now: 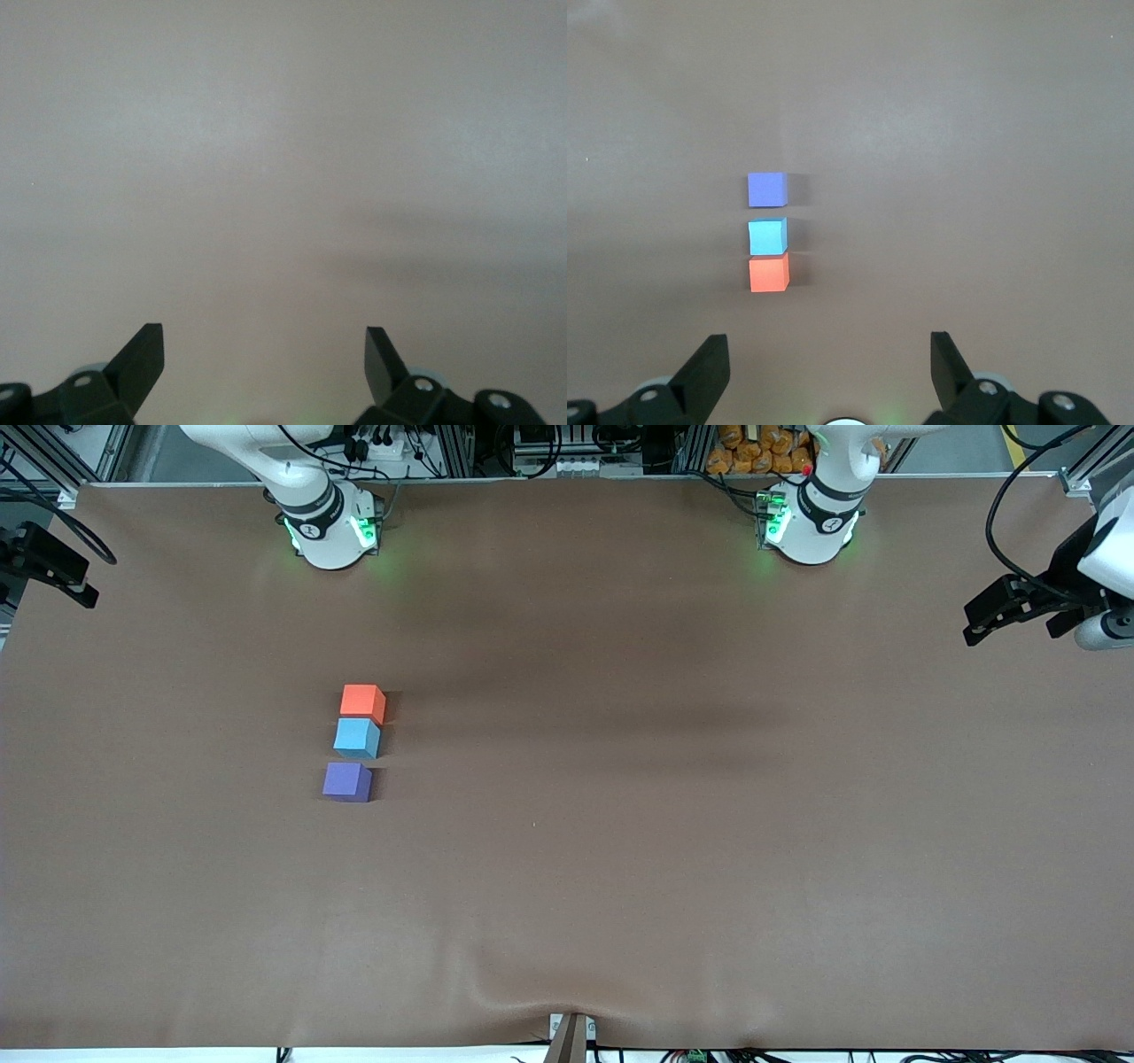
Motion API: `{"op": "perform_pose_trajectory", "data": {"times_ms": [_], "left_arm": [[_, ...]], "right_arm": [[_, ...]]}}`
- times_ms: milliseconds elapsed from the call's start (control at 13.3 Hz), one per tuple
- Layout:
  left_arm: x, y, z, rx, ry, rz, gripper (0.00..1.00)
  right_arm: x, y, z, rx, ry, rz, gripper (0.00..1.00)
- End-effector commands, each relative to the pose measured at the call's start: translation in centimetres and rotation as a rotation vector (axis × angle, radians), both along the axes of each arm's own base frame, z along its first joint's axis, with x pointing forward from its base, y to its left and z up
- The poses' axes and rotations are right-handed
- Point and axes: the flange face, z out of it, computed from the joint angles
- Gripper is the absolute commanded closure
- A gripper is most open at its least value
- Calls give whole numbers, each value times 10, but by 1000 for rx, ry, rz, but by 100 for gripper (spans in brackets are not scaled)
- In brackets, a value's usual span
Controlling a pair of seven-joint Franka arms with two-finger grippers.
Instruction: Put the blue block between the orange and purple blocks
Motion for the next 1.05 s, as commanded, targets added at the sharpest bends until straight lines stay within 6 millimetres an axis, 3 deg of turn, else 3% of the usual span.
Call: {"op": "perform_pose_trajectory", "data": {"times_ms": [0,978], "left_arm": [[-8,-8,6,9,-2,-27,0],[-8,-5,23,-36,-1,-23,0]], "right_arm": [[-6,-3,3,-26,-12,12,0],[-6,-1,3,-20,-12,13,0]]}}
